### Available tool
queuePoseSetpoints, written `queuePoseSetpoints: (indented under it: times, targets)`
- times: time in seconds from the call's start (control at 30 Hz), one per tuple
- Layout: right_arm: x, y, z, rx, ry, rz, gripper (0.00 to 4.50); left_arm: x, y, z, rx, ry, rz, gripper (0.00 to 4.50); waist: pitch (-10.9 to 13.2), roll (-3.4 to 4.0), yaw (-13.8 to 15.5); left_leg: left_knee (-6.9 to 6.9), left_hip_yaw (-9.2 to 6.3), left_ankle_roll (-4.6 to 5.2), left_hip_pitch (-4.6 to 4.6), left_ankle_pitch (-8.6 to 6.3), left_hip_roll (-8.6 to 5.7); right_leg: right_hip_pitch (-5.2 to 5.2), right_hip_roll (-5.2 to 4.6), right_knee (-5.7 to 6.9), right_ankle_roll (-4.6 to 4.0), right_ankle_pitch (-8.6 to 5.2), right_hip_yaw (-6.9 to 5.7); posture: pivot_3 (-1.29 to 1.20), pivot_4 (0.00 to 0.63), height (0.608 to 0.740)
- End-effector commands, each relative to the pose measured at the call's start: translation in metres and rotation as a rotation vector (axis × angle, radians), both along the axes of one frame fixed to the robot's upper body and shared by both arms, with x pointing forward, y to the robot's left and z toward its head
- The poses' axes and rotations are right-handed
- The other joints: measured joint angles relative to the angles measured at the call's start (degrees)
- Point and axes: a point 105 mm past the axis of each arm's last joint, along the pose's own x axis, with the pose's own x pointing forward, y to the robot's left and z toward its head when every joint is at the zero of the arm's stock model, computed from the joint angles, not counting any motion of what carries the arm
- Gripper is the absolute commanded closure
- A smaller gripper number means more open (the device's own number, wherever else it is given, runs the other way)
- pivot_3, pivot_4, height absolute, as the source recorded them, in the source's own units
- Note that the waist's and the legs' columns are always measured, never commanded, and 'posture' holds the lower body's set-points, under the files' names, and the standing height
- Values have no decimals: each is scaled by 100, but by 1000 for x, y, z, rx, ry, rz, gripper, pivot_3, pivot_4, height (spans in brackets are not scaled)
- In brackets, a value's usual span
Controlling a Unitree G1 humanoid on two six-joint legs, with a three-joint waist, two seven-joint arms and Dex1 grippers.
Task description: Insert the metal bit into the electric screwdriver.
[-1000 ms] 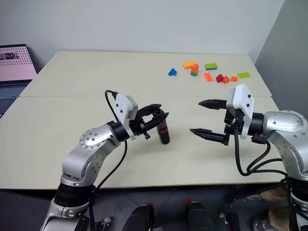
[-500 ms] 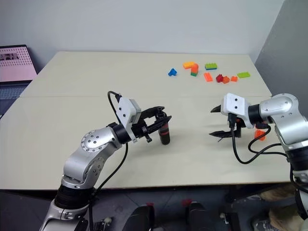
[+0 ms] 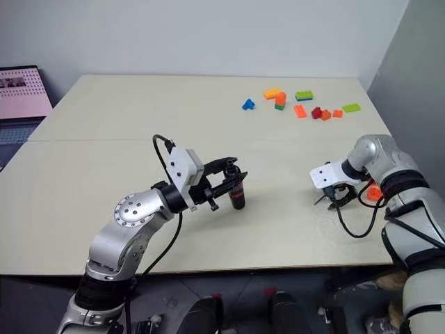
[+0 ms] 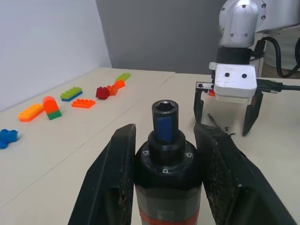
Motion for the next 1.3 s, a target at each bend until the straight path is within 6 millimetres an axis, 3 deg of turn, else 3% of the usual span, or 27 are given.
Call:
queuePoseSetpoints:
  times: [0.03,0.13,0.47,0.6,0.77,0.97,1.07,1.17,1.3]
  targets:
    - [5,-3,3,-49,-30,11,1412,1,3,-15,36,59,20,2910,1,0,-1,0,0,0,11,0,0,14,0,-3,1,-1,-1,0,150,740]
    - [7,-2,2,-68,-39,19,2035,1,3,-15,37,59,24,2910,1,1,-7,-4,-1,0,64,-1,0,70,0,-10,-4,-32,-1,0,150,740]
    - [11,9,5,-37,-68,57,4422,1,7,-16,53,48,28,2910,-1,3,-80,-4,-2,0,84,-1,1,86,0,-5,-1,-30,2,0,150,740]
    - [11,11,11,2,-84,58,4500,4,7,-15,61,43,20,2910,0,3,-101,-7,-1,0,82,-1,0,84,-1,-5,-1,-30,2,0,150,740]
    - [15,14,34,170,-132,-3,4500,15,10,-12,75,2,31,2912,2,7,-102,-11,-4,0,76,-1,0,77,0,-5,5,-26,-1,0,150,740]
    - [14,21,72,544,-179,-102,4500,25,12,-4,54,-24,24,2912,4,10,-107,-11,-4,0,75,-1,0,77,0,-3,4,-27,-1,0,150,740]
    - [3,30,93,803,-190,-138,4500,30,15,-1,14,1,30,2912,4,9,-110,-11,-7,1,73,-1,1,76,0,-2,7,-25,-3,0,150,740]
    - [-23,48,108,1078,-163,-184,4500,32,19,0,-19,50,15,2913,4,10,-92,-9,-15,1,66,-1,2,72,1,4,12,-23,-7,0,150,740]
    - [-47,71,124,1263,-140,-221,4500,34,26,5,-19,70,3,2913,8,20,-138,-10,-16,0,59,-1,2,62,1,9,15,-22,-7,0,150,740]
